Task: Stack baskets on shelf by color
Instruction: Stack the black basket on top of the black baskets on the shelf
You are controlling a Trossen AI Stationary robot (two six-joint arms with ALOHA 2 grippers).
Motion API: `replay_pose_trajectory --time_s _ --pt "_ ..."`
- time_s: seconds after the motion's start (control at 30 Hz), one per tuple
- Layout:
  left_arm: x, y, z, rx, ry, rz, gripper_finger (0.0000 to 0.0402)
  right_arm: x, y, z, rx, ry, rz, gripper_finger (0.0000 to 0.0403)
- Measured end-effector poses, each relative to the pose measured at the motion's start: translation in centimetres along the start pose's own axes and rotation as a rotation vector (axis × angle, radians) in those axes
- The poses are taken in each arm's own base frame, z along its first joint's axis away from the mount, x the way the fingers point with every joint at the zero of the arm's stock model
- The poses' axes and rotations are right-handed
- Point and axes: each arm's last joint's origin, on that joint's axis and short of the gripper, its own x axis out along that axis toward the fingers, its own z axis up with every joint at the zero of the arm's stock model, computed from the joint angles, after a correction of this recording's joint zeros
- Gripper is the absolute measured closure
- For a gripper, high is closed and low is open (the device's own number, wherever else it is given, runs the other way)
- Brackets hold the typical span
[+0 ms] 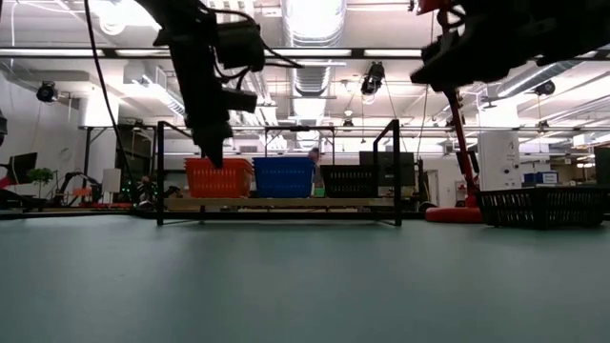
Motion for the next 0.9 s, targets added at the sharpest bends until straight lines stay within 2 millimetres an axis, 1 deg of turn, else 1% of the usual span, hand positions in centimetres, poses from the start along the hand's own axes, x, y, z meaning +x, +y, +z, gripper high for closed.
replay_pose_trajectory --time_s 0.1,0.17,0.2,0.37,0.43,0.5,0.6,0.7,0.8,0.9 --pt "-1.2 -1.3 -0.2 -0.109 -0.034 -0.066 0.0402 0.0 0.1 -0.9 0.104 0.09 0.001 0.0394" --pt "-2.3 -3.0 -0.4 -0.161 -0.099 -0.103 0.0402 -0.1 0.1 -1.5 0.191 0.159 -0.025 0.0394" --pt "-2.9 -4.2 -0.5 -0.164 -0.15 -0.119 0.0402 -0.2 0.1 -1.8 0.23 0.192 -0.049 0.0394" --pt "-5.6 -10.0 -1.7 -0.102 -0.425 -0.237 0.0402 -0.5 -0.2 -3.0 0.329 0.302 -0.243 0.0394" --pt "-6.6 -11.7 -2.4 -0.034 -0.498 -0.285 0.0402 -0.8 -0.4 -3.2 0.362 0.322 -0.342 0.0394" --pt "-7.7 -12.8 -3.0 0.037 -0.56 -0.317 0.0402 -1.0 -0.7 -3.0 0.427 0.347 -0.443 0.0394" --pt "-9.6 -12.9 -3.3 0.119 -0.651 -0.337 0.0402 -1.8 -1.2 -2.2 0.542 0.399 -0.594 0.0394" --pt "-11.2 -11.8 -3.0 0.152 -0.769 -0.33 0.0402 -2.9 -1.9 -1.0 0.678 0.503 -0.676 0.0393" --pt "-12.4 -10.7 -3.0 0.158 -0.867 -0.316 0.0402 -3.7 -2.4 0.0 0.766 0.606 -0.709 0.039" --pt "-12.9 -9.8 -3.4 0.136 -0.899 -0.321 0.0402 -3.8 -2.6 0.5 0.797 0.652 -0.712 0.037"
